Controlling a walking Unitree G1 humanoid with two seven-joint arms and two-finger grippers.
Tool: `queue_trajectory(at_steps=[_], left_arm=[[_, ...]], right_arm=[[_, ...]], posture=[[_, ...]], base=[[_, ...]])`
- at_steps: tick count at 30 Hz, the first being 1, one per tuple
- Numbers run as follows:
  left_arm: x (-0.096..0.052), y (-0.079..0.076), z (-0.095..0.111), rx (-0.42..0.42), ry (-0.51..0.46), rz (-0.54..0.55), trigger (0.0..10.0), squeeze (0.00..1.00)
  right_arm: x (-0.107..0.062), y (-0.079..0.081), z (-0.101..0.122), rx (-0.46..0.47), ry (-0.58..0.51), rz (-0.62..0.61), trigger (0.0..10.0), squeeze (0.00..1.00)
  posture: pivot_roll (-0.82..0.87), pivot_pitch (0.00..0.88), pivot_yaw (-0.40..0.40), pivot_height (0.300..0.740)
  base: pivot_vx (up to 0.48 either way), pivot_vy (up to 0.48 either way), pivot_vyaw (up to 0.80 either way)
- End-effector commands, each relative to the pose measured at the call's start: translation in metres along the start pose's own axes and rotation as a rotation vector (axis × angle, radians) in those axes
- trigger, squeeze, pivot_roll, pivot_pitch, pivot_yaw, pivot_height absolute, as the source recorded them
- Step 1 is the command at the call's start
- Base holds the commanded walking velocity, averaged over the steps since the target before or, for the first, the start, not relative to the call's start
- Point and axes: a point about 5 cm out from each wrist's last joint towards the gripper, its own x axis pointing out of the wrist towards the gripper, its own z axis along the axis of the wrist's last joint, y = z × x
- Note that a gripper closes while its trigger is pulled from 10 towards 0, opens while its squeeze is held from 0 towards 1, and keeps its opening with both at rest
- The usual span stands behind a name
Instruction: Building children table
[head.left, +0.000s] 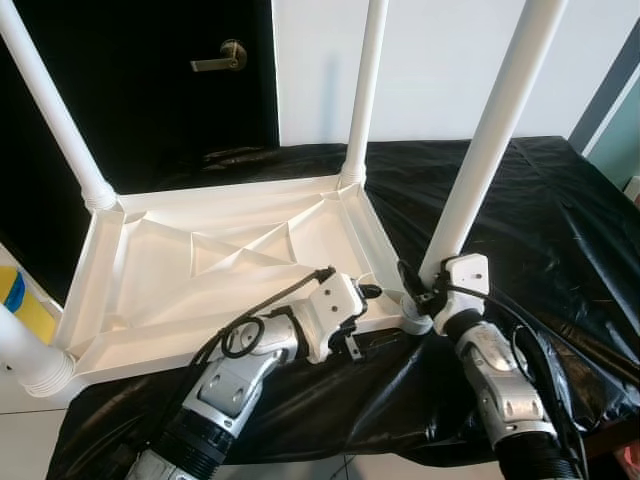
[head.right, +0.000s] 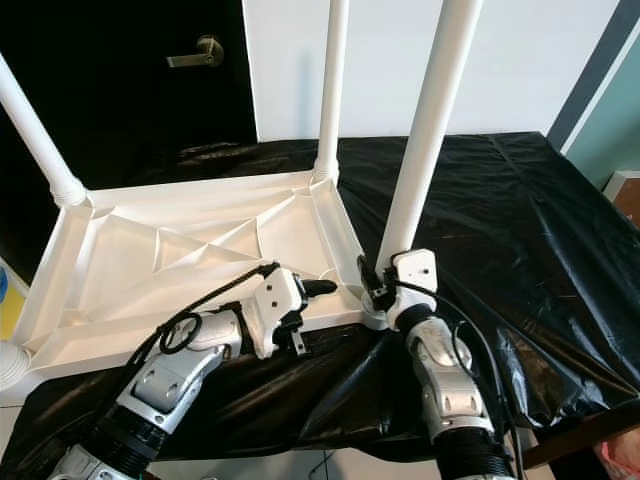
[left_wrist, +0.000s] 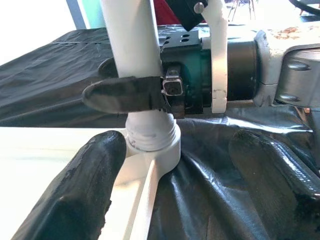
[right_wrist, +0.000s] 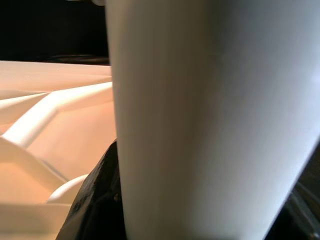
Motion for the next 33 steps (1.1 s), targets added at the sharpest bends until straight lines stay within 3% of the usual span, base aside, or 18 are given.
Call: queue_trajectory(at_steps=[1,5,19,20,28,33], left_arm=[[-0.002,0.005,-0.002,0.007,0.009,0.027,10.0,0.00],[-0.004,0.006,-0.001,0.010,0.008,0.039,10.0,0.00],[-0.007,0.004,-0.003,0.006,0.012,0.039,10.0,0.00],[-0.008,0.003,-0.003,0.006,0.013,0.037,10.0,0.00],[-0.008,0.003,-0.003,0.006,0.011,0.037,10.0,0.00],[-0.009,0.001,-0.004,0.001,0.009,0.039,10.0,0.00]], right_arm=[[-0.011,-0.016,-0.020,-0.017,0.102,-0.158,10.0,0.00],[-0.015,-0.004,-0.022,0.030,0.104,-0.287,10.0,0.00],[-0.015,0.008,-0.015,0.056,0.056,-0.284,10.0,0.00],[-0.015,0.009,-0.013,0.049,0.043,-0.279,10.0,1.00],[-0.017,0.009,-0.010,0.057,0.020,-0.274,10.0,1.00],[-0.021,0.003,-0.004,0.057,-0.035,-0.198,10.0,1.00]], posture=[[-0.05,0.000,-0.038,0.740],[-0.04,0.000,-0.043,0.740],[-0.03,0.000,-0.034,0.740],[-0.03,0.000,-0.033,0.740],[-0.03,0.000,-0.030,0.740],[-0.04,0.000,-0.025,0.740]], base=[[0.000,0.000,0.00],[0.000,0.000,0.00],[0.000,0.000,0.00],[0.000,0.000,0.00],[0.000,0.000,0.00],[0.000,0.000,0.00]])
